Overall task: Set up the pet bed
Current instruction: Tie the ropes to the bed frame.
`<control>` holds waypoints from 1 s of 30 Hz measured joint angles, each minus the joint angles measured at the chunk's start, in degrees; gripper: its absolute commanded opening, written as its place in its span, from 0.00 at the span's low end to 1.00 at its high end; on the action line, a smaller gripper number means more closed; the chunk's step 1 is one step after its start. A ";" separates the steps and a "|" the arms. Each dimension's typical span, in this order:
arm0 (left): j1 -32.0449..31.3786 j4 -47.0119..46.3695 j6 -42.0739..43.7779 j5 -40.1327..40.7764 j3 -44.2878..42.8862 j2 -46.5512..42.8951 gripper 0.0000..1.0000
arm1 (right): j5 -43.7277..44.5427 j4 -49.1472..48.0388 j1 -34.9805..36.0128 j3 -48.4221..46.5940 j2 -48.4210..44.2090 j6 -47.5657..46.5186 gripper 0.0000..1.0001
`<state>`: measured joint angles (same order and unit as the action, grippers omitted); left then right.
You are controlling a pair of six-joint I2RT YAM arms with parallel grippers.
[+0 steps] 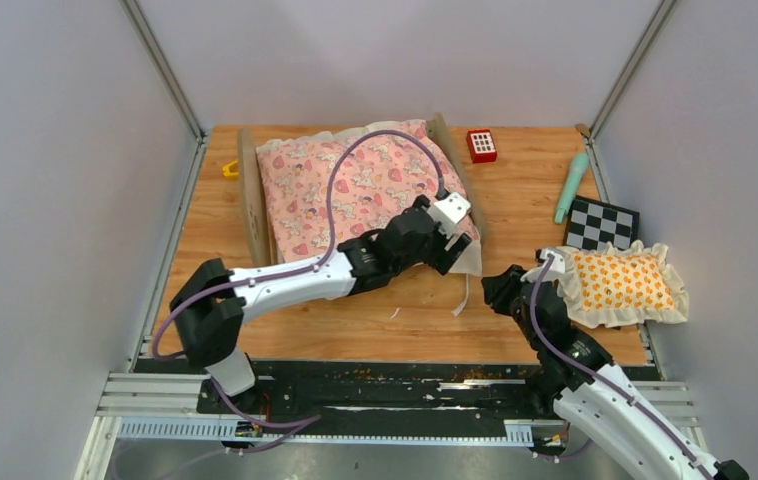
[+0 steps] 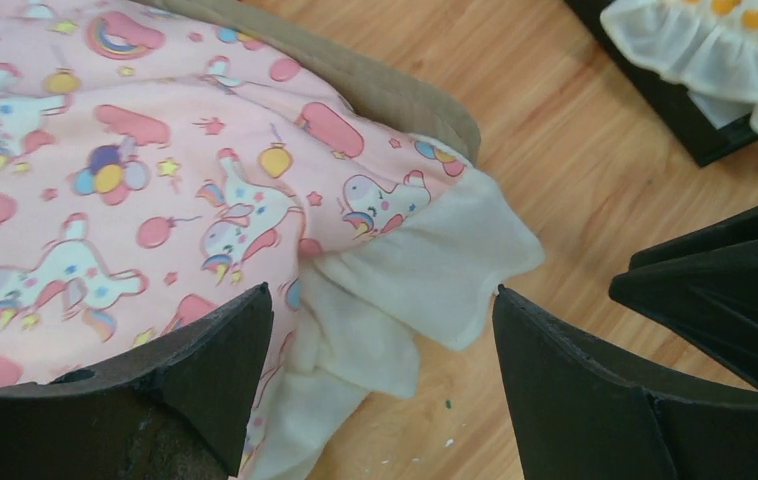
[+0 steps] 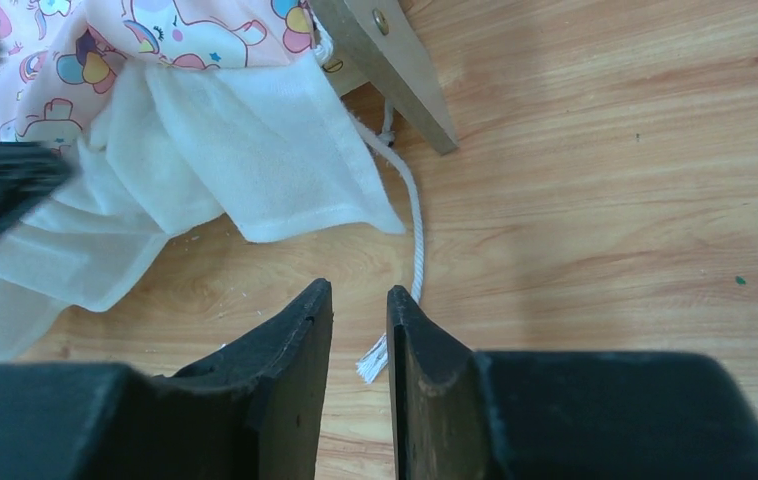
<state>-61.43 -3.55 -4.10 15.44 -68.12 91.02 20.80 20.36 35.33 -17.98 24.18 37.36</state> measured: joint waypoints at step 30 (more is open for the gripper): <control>14.75 2.03 -0.46 -13.62 -12.35 17.86 0.92 | -1.88 -15.76 -1.55 -2.54 27.54 -6.32 0.25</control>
<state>-46.68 -1.52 -4.56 1.83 -80.47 108.88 18.92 4.60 33.78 -20.51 51.72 31.05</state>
